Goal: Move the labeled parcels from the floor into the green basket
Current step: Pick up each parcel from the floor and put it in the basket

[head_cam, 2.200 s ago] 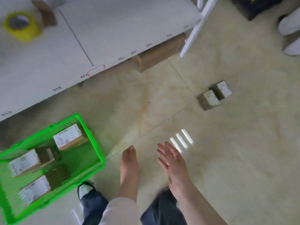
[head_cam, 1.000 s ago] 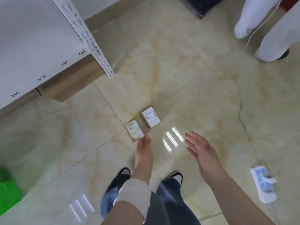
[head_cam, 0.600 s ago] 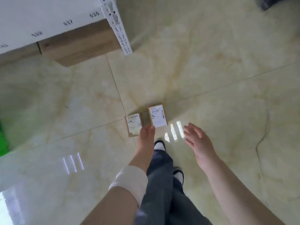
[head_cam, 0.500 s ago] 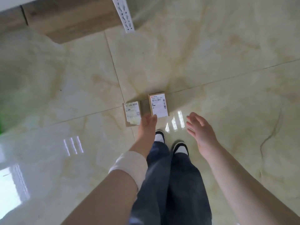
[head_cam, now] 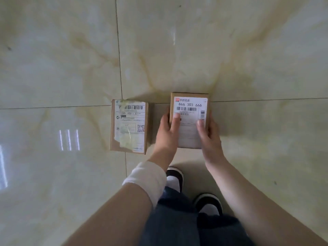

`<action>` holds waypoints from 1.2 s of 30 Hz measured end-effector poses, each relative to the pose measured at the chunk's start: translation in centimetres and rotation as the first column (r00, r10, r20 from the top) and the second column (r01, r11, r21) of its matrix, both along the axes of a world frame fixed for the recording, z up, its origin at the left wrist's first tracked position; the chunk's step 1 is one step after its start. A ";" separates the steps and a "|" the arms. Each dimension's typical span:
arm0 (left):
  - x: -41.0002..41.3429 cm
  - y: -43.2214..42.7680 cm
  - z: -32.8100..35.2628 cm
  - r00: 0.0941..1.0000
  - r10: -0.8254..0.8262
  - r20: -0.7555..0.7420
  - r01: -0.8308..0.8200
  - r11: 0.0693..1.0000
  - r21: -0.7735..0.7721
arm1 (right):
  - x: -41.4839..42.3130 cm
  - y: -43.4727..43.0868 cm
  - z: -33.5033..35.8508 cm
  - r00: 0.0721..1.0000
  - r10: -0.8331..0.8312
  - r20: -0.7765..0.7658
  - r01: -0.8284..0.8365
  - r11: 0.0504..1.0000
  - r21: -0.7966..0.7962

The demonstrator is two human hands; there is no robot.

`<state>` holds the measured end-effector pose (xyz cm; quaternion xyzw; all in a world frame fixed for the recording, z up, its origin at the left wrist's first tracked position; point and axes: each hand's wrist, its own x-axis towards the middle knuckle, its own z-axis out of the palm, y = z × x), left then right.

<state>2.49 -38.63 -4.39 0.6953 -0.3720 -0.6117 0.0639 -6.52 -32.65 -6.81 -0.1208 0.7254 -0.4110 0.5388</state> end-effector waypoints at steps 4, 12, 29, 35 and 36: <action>0.3 0.5 -1.1 0.988 0.098 -0.121 -0.098 0.995 0.002 | 0.2 -0.5 -0.8 0.998 -0.056 0.021 0.057 0.996 -0.062; -0.3 -0.2 5.5 0.974 0.054 -0.222 -0.063 0.997 -0.036 | -1.5 -0.9 5.5 0.993 0.043 0.110 -0.033 0.995 -0.095; 6.7 1.8 56.1 0.870 0.197 -0.453 -0.304 0.937 -0.175 | 3.6 -1.3 57.5 0.970 0.151 0.193 -0.104 0.967 -0.234; 14.4 4.5 64.6 0.820 0.303 -0.485 -0.452 0.863 -0.226 | 11.0 -1.5 66.0 0.949 0.254 0.185 -0.197 0.940 -0.278; 16.2 4.8 65.3 0.811 0.332 -0.482 -0.483 0.844 -0.232 | 12.9 -1.6 66.8 0.942 0.278 0.187 -0.218 0.933 -0.286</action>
